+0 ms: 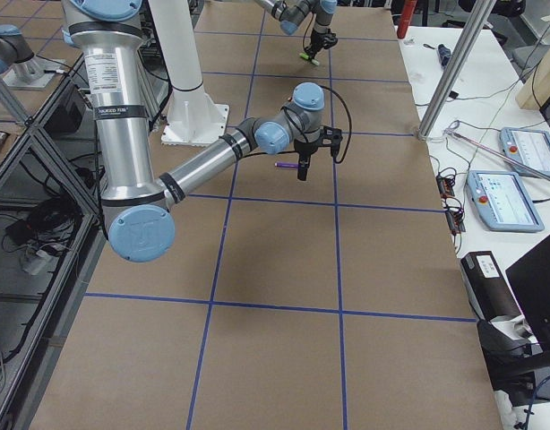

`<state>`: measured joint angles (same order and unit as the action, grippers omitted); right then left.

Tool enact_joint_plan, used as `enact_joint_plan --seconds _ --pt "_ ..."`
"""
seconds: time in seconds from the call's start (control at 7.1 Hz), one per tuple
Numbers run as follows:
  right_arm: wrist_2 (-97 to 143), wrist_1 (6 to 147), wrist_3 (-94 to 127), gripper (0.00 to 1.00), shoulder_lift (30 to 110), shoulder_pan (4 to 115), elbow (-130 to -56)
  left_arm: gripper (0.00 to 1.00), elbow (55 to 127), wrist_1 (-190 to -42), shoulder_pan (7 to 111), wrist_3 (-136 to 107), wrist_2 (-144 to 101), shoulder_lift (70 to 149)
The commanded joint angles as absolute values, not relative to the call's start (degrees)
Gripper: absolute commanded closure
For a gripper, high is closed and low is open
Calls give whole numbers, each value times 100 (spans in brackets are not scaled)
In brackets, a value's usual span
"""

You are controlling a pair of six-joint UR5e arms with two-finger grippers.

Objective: Collect pens into pen holder
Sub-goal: 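Grasp green highlighter with left gripper while right gripper moves above purple marker, then lift and carry the green highlighter over the pink cup with the left gripper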

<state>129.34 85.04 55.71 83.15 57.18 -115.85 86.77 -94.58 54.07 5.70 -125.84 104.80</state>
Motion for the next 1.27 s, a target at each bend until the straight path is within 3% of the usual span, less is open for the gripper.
enact_joint_plan --seconds 0.0,0.42,0.85,1.13 --pt "12946 8499 5572 0 8314 5818 -11584 100 9068 -9370 5440 501 -12876 10477" --pt "13183 8499 5493 0 8323 6073 -11479 100 10717 -9448 5336 -881 -12414 10720" --pt "13157 8481 5493 0 8288 6082 -11312 100 10749 -9457 4065 -2323 -11396 12631" --pt "13149 8473 5511 0 8262 6082 -11259 100 10740 -9910 3450 -2913 -10078 12998"
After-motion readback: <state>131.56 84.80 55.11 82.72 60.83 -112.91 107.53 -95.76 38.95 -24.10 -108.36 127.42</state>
